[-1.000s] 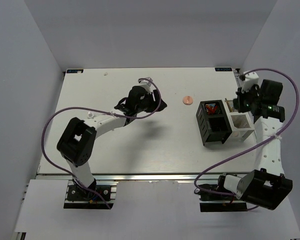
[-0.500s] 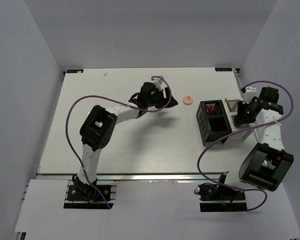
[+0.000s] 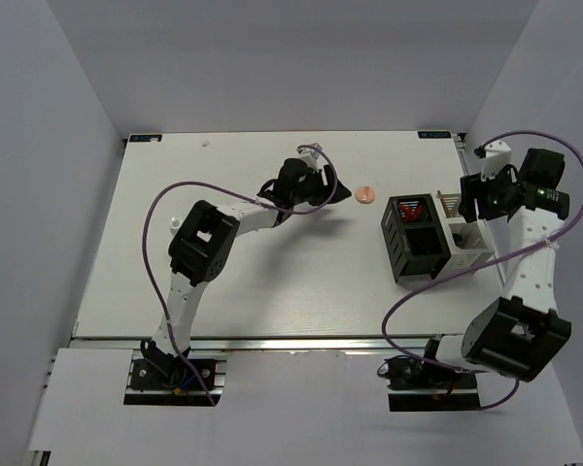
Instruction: Organize the makeup
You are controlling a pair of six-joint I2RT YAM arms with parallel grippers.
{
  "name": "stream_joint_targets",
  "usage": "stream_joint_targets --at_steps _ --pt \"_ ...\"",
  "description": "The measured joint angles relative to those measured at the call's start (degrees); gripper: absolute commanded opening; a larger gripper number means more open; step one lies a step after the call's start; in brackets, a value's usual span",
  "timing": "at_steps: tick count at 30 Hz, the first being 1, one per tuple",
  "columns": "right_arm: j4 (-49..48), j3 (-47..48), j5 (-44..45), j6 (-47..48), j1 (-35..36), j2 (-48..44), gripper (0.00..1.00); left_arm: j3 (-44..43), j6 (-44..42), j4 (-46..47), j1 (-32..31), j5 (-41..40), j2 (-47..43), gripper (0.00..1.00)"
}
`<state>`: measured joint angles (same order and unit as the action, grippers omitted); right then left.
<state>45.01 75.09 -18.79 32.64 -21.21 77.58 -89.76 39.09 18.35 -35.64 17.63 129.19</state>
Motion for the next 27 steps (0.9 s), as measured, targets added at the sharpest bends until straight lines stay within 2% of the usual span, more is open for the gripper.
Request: stream_joint_targets --at_steps 4,7,10,13,17,21,24,27 --pt "-1.84 2.45 -5.07 3.78 4.0 -3.67 0.7 4.57 -0.15 0.52 0.33 -0.57 -2.54 0.73" --pt "-5.53 2.97 -5.33 4.17 15.08 -1.16 0.68 8.35 -0.72 -1.03 0.96 -0.74 -6.86 0.74" --pt "-10.86 3.91 -2.27 1.86 27.19 6.19 0.68 11.58 -1.79 -2.75 2.32 -0.74 -13.84 0.76" --pt "-11.74 13.05 3.37 -5.14 35.3 20.04 0.69 15.45 -3.61 -3.52 3.87 -0.7 -23.65 0.78" --pt "-12.7 25.92 8.63 -13.33 37.03 36.35 0.7 21.59 -5.49 -3.91 4.9 -1.14 -37.2 0.78" --pt "-8.28 35.43 12.2 -15.52 36.2 46.99 0.71 28.87 -6.08 -5.31 4.59 -3.5 -47.71 0.79" --pt "-4.42 44.68 13.86 -15.47 35.76 54.73 0.69 33.09 -6.03 -7.67 4.39 -5.84 -52.13 0.79" --pt "-1.7 49.66 14.64 -15.08 35.36 58.88 0.67 35.45 -5.81 -10.21 4.39 -8.07 -53.86 0.79"
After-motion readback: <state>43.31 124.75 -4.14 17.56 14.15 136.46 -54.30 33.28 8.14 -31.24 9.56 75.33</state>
